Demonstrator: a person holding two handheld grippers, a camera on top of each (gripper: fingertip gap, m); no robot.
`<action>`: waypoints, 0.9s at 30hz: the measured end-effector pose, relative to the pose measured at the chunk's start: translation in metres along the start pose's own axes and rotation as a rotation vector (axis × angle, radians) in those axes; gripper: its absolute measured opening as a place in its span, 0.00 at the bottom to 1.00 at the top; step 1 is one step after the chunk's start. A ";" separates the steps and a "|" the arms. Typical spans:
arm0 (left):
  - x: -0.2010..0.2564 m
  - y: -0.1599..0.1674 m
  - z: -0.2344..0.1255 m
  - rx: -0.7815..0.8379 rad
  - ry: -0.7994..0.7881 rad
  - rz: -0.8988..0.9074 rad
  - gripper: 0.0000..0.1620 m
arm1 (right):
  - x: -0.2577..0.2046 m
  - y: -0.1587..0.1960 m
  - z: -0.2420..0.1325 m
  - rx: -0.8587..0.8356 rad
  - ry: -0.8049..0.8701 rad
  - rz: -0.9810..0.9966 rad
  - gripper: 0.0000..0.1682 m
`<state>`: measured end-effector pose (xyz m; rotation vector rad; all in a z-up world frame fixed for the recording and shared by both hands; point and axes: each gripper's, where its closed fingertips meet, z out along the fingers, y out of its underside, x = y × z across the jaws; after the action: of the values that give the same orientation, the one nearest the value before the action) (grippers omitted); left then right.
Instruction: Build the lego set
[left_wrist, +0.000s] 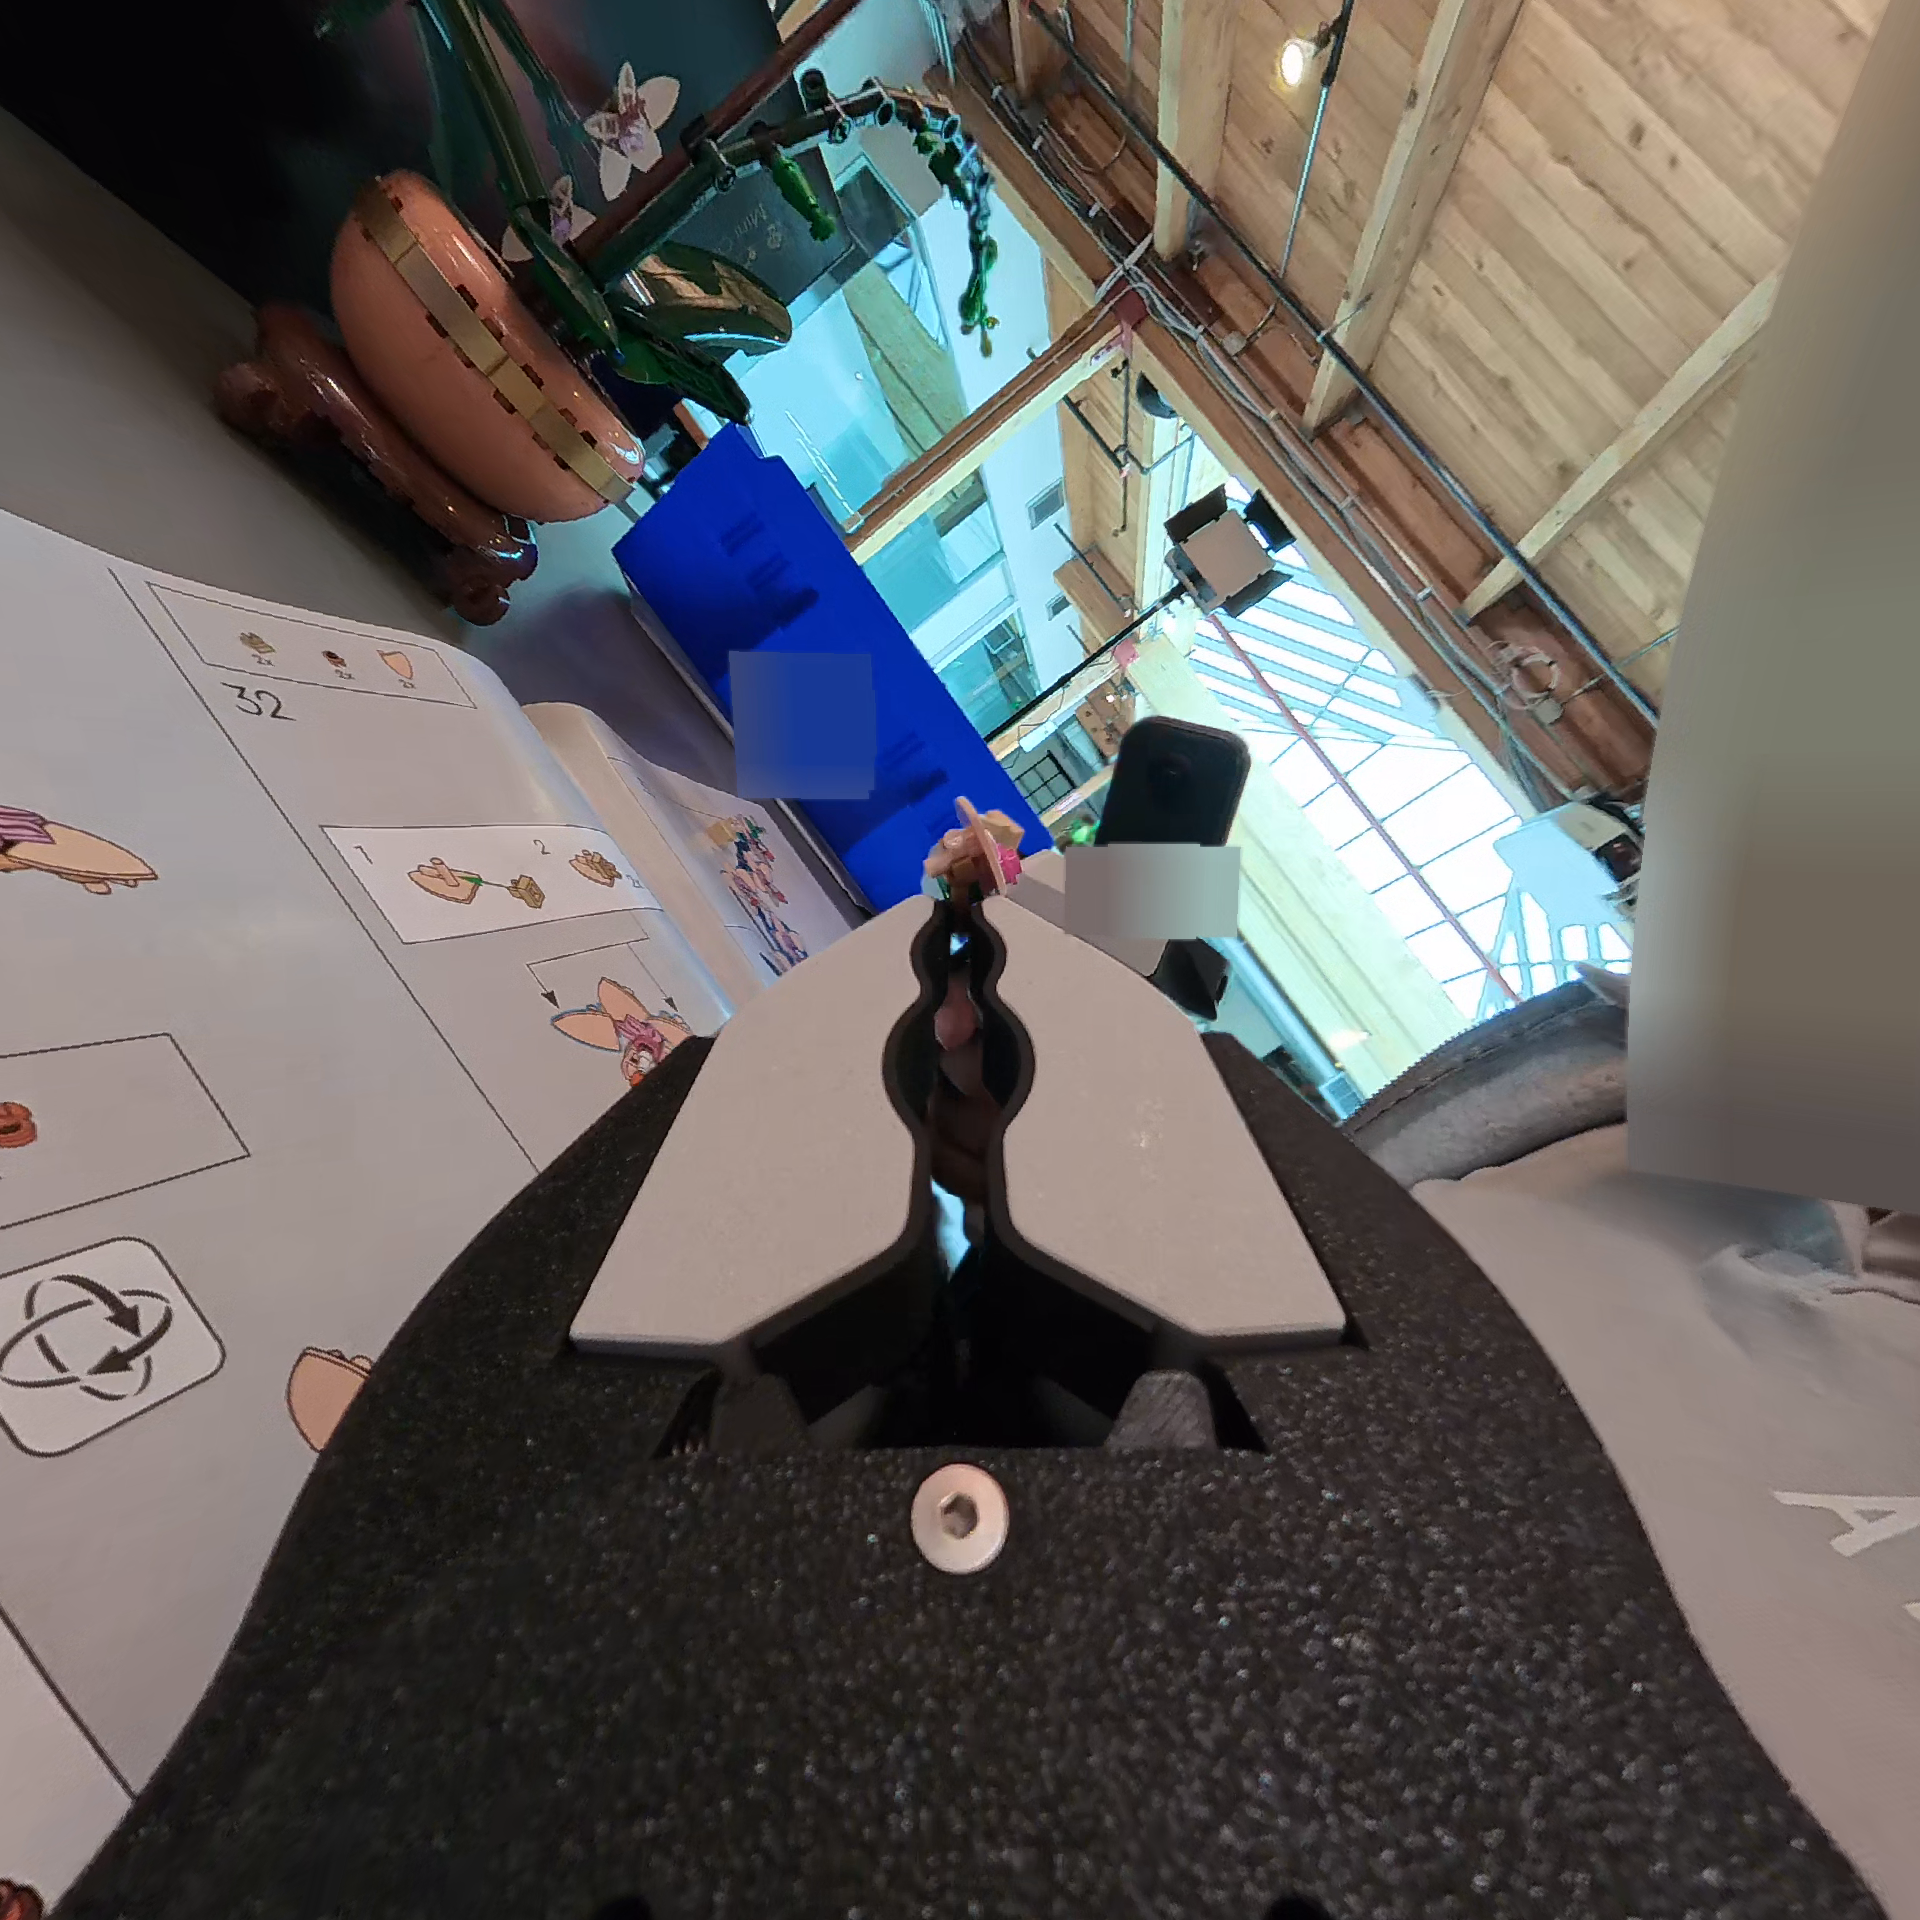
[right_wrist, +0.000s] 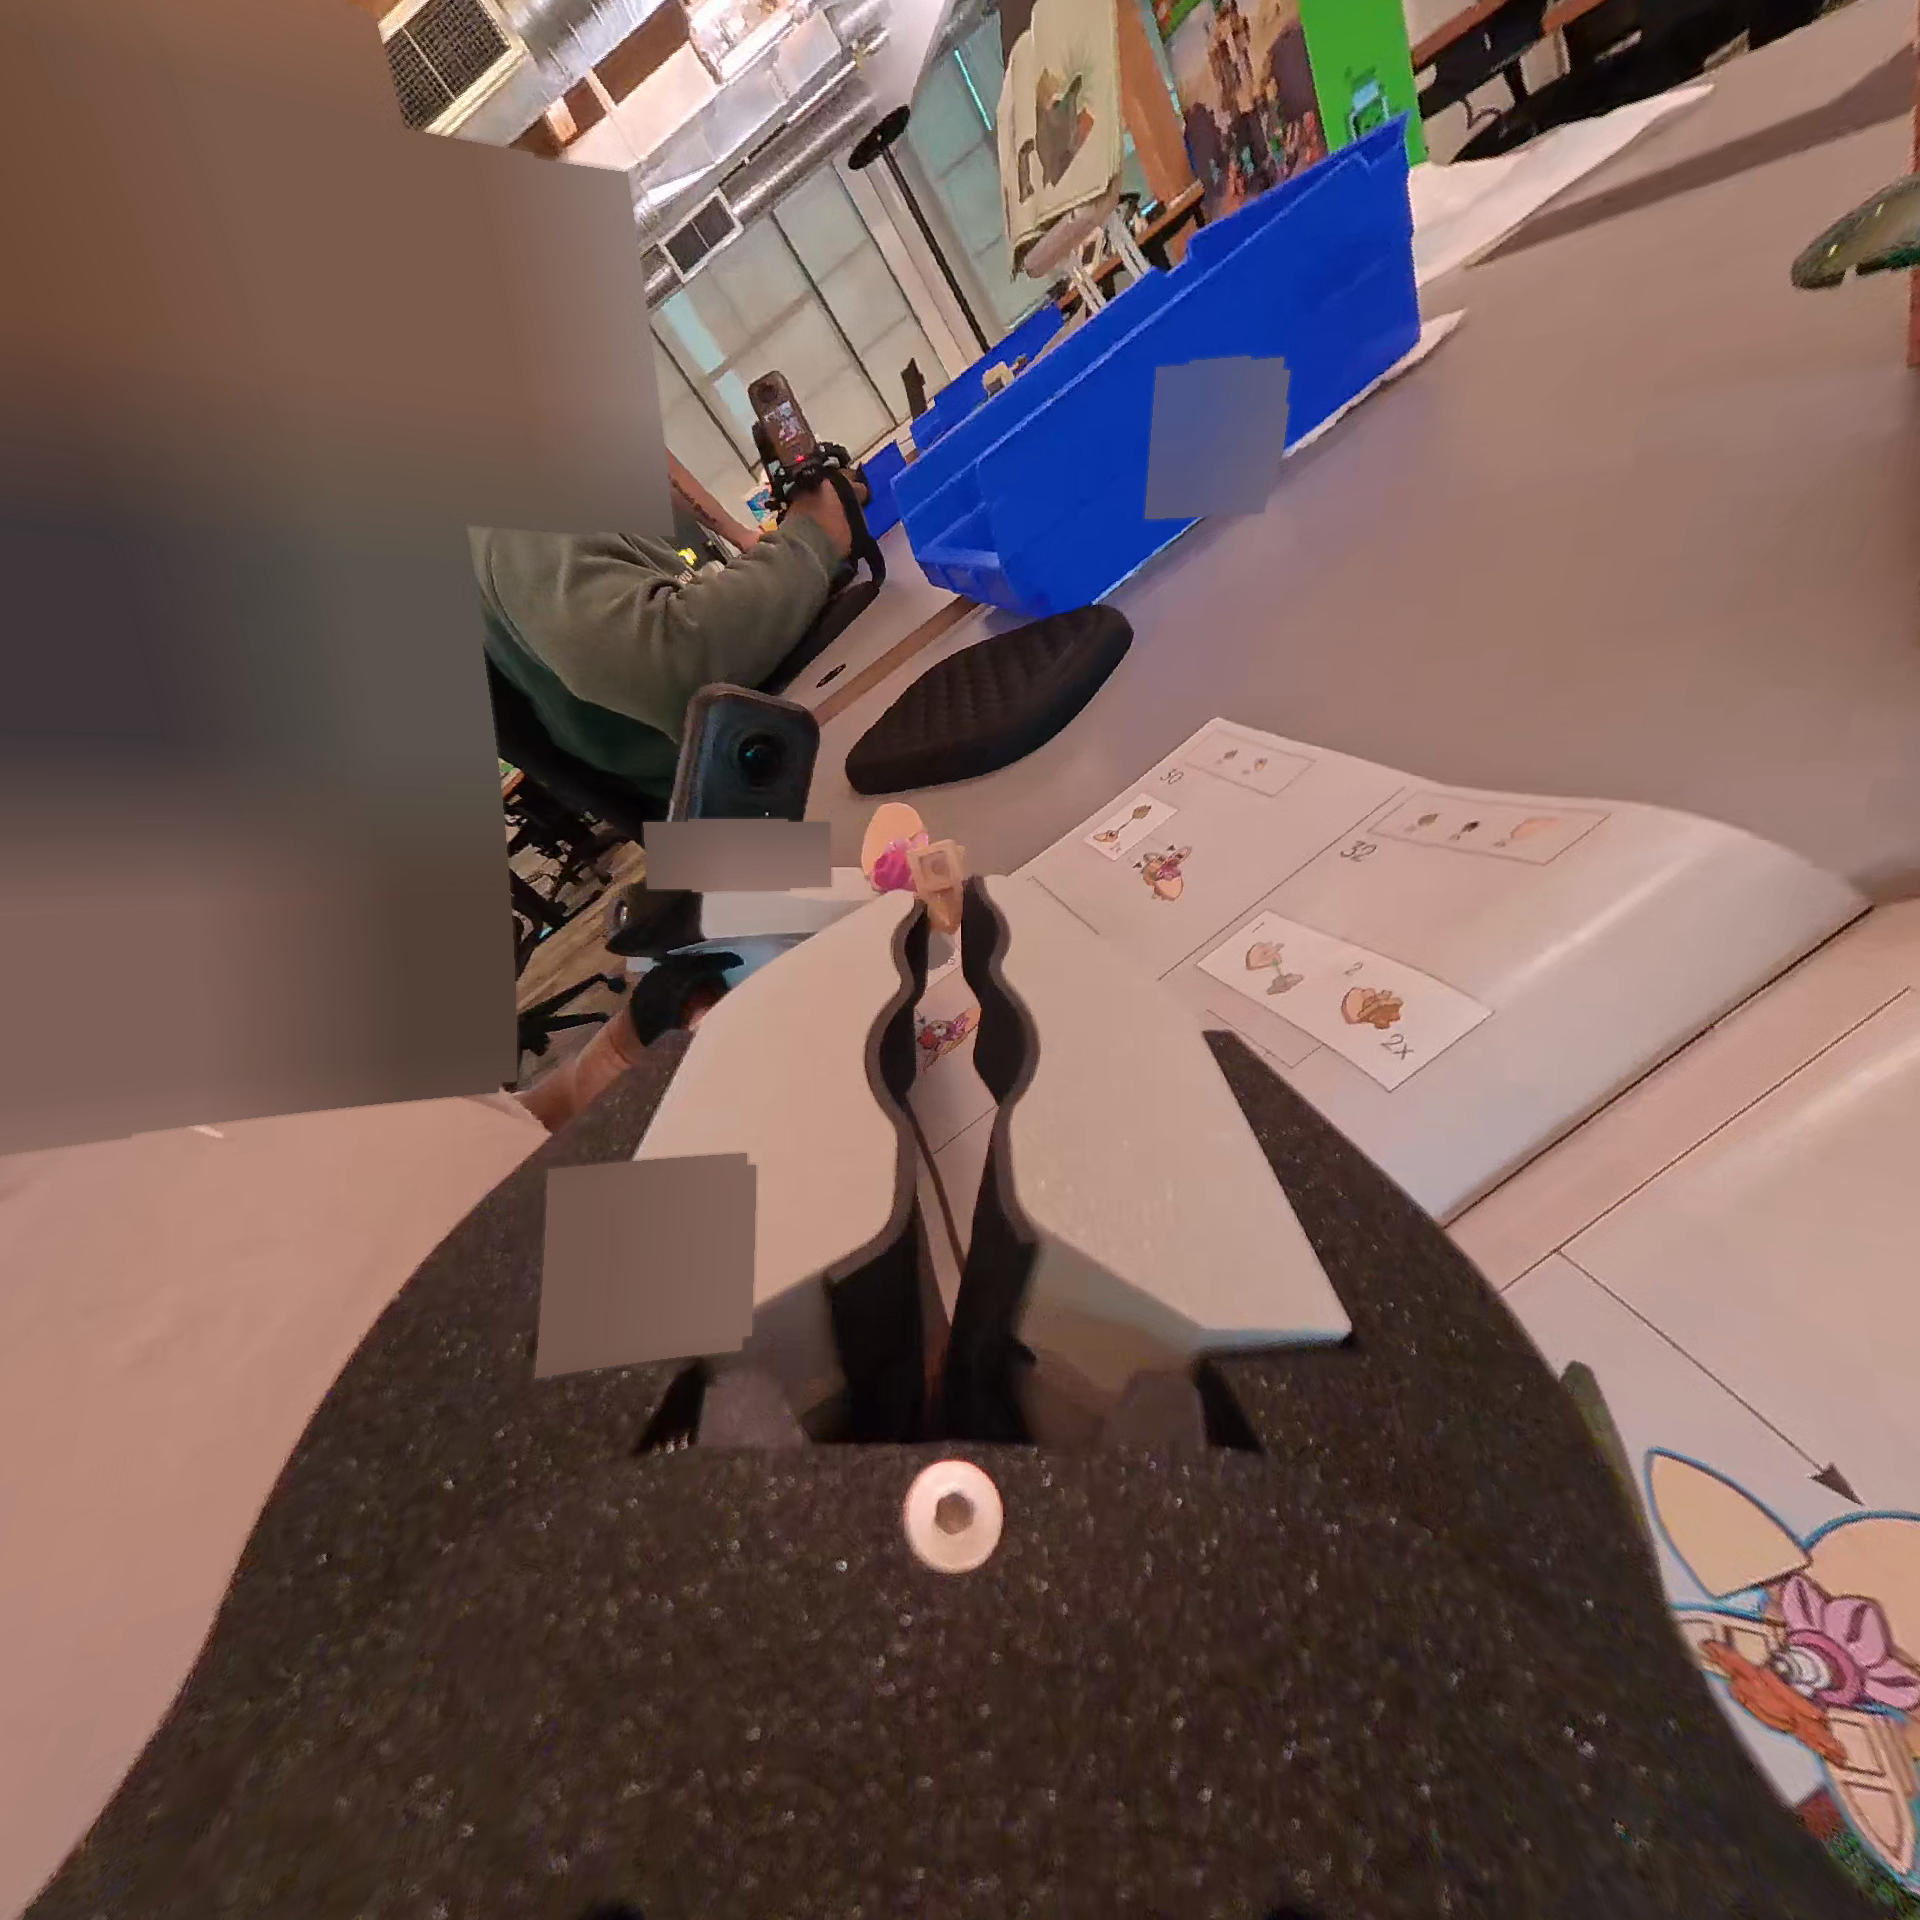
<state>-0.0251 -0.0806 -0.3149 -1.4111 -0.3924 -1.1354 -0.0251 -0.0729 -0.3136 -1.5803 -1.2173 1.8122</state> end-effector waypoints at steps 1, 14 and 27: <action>0.000 0.001 0.000 -0.003 -0.005 0.012 0.01 | 0.000 0.001 0.001 -0.006 0.000 0.005 0.03; -0.004 0.004 0.001 0.004 -0.071 0.152 0.01 | 0.001 0.013 0.003 -0.093 0.033 -0.040 0.03; -0.003 0.006 0.001 0.001 -0.074 0.172 0.01 | 0.005 0.011 -0.003 -0.129 0.056 -0.065 0.03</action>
<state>-0.0217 -0.0797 -0.3204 -1.4601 -0.3169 -0.9459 -0.0209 -0.0736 -0.3252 -1.6301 -1.3676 1.6677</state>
